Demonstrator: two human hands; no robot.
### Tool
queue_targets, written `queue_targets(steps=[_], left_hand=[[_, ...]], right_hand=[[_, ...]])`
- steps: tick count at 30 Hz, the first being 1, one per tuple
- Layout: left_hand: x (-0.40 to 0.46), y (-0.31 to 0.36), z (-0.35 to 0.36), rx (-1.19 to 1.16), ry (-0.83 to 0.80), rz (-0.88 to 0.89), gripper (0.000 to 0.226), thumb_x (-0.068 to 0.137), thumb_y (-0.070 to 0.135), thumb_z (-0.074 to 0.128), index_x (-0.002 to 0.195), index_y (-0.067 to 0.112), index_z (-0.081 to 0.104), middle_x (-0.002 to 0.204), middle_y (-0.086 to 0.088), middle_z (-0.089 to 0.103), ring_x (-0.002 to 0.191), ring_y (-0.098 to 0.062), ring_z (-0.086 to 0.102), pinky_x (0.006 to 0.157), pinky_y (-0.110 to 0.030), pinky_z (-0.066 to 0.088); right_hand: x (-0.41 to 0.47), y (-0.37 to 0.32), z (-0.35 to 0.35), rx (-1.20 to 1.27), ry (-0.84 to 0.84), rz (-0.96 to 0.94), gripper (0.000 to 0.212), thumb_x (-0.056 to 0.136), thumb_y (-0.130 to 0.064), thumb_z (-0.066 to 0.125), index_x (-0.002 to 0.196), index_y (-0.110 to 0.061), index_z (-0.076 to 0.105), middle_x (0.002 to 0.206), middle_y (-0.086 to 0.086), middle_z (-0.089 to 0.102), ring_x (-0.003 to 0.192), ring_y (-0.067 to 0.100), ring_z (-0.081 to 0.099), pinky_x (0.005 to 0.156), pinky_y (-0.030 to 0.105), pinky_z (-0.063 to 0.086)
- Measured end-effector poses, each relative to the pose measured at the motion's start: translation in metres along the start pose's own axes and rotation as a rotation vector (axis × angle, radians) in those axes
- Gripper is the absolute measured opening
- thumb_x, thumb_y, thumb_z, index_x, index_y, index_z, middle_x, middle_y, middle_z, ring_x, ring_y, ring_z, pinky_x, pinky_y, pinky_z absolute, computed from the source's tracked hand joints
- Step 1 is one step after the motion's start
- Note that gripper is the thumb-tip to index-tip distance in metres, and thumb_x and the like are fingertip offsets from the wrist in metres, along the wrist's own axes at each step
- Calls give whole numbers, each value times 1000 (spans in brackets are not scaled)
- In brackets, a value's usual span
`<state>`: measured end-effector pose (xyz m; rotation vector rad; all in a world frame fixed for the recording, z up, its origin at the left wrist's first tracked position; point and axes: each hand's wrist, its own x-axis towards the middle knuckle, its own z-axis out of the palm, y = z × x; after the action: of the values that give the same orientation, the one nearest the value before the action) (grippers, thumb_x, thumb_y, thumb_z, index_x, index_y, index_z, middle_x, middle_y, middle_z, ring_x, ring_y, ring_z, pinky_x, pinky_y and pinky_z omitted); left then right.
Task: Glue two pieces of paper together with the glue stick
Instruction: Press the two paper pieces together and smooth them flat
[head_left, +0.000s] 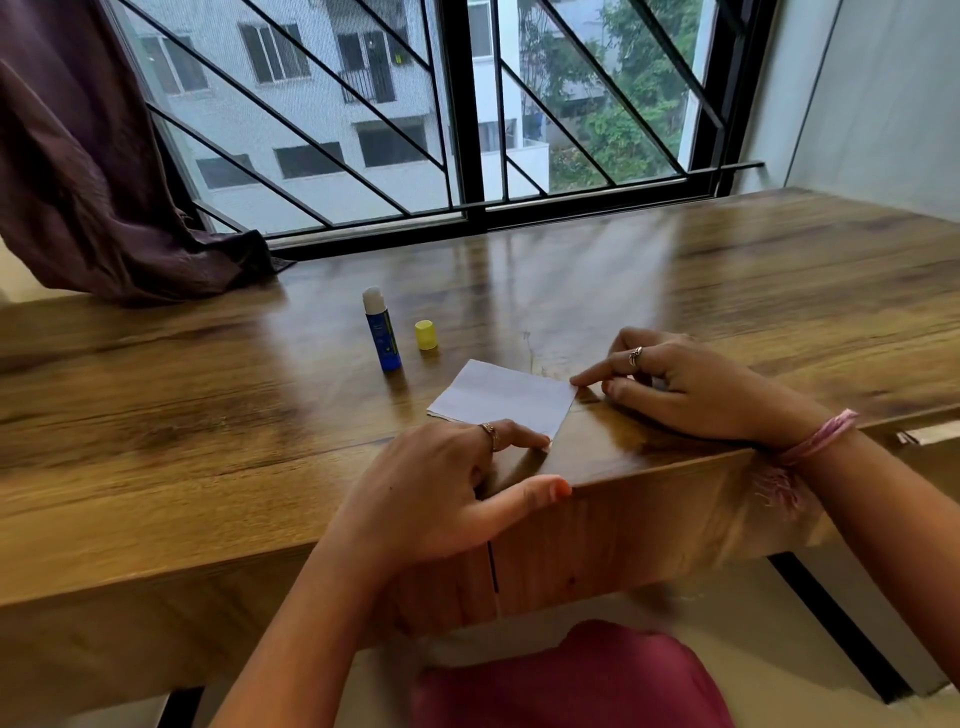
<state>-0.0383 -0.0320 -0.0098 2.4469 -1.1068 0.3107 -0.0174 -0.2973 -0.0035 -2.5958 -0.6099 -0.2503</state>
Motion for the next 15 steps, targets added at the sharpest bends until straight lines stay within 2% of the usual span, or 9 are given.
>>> queue_targets(steps=[4, 9, 12, 15], left_hand=[[-1, 1, 1, -72, 79, -47, 54, 80, 73, 41, 104, 32, 68, 41, 12, 35, 46, -5, 48, 48, -14, 32], [-3, 0, 2, -77, 144, -126, 56, 82, 73, 37, 97, 30, 70, 40, 10, 40, 43, -5, 47, 45, -13, 25], [-2, -1, 4, -81, 171, -155, 53, 83, 71, 41, 95, 29, 70, 38, 11, 38, 40, -2, 45, 44, -13, 24], [-1, -3, 5, -78, 194, -185, 47, 82, 66, 45, 93, 29, 71, 38, 11, 37, 40, -1, 44, 45, -15, 23]], right_hand=[[-4, -5, -1, 27, 8, -22, 27, 92, -21, 53, 110, -33, 69, 93, -9, 57, 74, 19, 59, 70, 24, 44], [-13, -8, -2, 69, 15, -51, 28, 91, -16, 55, 107, -33, 71, 92, -7, 59, 73, 16, 59, 68, 27, 45], [-18, -13, -2, 93, -5, -70, 27, 90, -23, 53, 106, -36, 70, 91, -9, 58, 74, 13, 58, 67, 26, 46], [-23, -20, -2, 122, -55, -98, 30, 87, -32, 49, 108, -41, 69, 91, -9, 57, 77, 16, 60, 71, 39, 50]])
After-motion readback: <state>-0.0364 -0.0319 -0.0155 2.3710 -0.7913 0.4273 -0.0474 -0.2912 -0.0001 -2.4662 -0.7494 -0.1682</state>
